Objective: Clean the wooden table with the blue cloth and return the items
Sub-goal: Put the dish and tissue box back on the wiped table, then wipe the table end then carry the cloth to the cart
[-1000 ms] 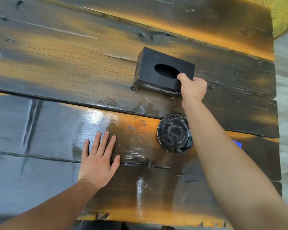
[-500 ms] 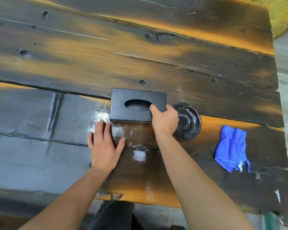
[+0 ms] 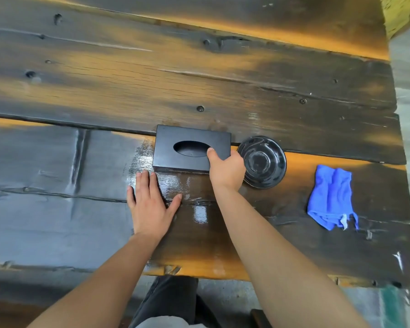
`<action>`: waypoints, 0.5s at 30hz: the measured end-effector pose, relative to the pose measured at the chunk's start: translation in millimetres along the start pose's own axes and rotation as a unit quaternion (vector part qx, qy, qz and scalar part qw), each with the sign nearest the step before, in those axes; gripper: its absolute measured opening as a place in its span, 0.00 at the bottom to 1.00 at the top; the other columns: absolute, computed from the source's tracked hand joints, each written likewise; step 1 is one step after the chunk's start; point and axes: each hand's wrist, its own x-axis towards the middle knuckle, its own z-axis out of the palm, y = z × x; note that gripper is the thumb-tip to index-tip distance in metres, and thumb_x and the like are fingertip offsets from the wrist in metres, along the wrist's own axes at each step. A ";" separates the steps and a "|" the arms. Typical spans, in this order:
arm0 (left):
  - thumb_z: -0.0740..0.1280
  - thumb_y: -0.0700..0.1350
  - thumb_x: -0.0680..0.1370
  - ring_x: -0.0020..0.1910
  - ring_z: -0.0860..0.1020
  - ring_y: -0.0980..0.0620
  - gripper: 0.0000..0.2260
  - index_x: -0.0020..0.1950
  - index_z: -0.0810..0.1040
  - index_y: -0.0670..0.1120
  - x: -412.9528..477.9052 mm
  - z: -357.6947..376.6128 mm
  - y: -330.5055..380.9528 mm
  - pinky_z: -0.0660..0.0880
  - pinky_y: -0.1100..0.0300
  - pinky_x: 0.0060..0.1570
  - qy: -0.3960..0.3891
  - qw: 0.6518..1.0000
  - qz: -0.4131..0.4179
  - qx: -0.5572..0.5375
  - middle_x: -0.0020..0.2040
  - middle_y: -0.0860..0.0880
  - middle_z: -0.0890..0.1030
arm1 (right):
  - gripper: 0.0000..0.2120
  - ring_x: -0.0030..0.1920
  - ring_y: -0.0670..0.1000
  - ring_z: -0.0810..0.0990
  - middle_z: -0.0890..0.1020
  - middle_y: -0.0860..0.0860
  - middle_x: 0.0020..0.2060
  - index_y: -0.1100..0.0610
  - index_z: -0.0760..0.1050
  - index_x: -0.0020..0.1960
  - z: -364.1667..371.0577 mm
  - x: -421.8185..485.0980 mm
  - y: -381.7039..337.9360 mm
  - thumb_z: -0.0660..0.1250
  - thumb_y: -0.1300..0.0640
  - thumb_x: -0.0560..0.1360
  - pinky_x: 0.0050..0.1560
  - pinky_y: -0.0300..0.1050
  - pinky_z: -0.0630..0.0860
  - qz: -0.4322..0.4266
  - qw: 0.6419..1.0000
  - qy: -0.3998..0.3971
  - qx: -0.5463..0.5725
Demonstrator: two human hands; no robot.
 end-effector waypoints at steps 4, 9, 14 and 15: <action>0.68 0.61 0.79 0.83 0.58 0.44 0.37 0.80 0.65 0.40 -2.8 -5.4 4.1 0.50 0.40 0.80 0.019 0.998 -0.018 -0.050 0.82 0.41 0.65 | 0.23 0.49 0.51 0.83 0.84 0.45 0.48 0.53 0.78 0.58 -14.9 -11.5 3.3 0.70 0.36 0.73 0.45 0.47 0.78 -0.024 1.000 -0.013 -0.004; 0.66 0.57 0.76 0.70 0.71 0.41 0.29 0.72 0.74 0.42 -28.0 -11.5 34.2 0.59 0.43 0.69 0.045 0.990 -0.013 -0.131 0.68 0.42 0.74 | 0.21 0.44 0.45 0.83 0.82 0.42 0.47 0.52 0.76 0.64 -67.0 -27.5 32.0 0.69 0.41 0.76 0.49 0.47 0.81 -0.075 0.997 -0.005 0.031; 0.65 0.58 0.78 0.66 0.72 0.44 0.25 0.68 0.77 0.43 -52.0 6.1 105.3 0.65 0.43 0.67 -0.062 0.970 0.195 -0.131 0.64 0.43 0.78 | 0.14 0.45 0.49 0.81 0.82 0.48 0.45 0.52 0.78 0.56 -139.8 -4.1 103.5 0.69 0.44 0.77 0.51 0.54 0.80 -0.071 0.995 0.074 -0.009; 0.65 0.58 0.78 0.66 0.73 0.45 0.24 0.68 0.77 0.44 -54.1 11.5 124.2 0.66 0.44 0.66 -0.080 0.960 0.239 -0.125 0.64 0.44 0.78 | 0.15 0.48 0.50 0.82 0.83 0.49 0.49 0.53 0.78 0.59 -155.0 5.4 120.8 0.69 0.45 0.77 0.53 0.55 0.80 -0.060 0.995 0.081 -0.025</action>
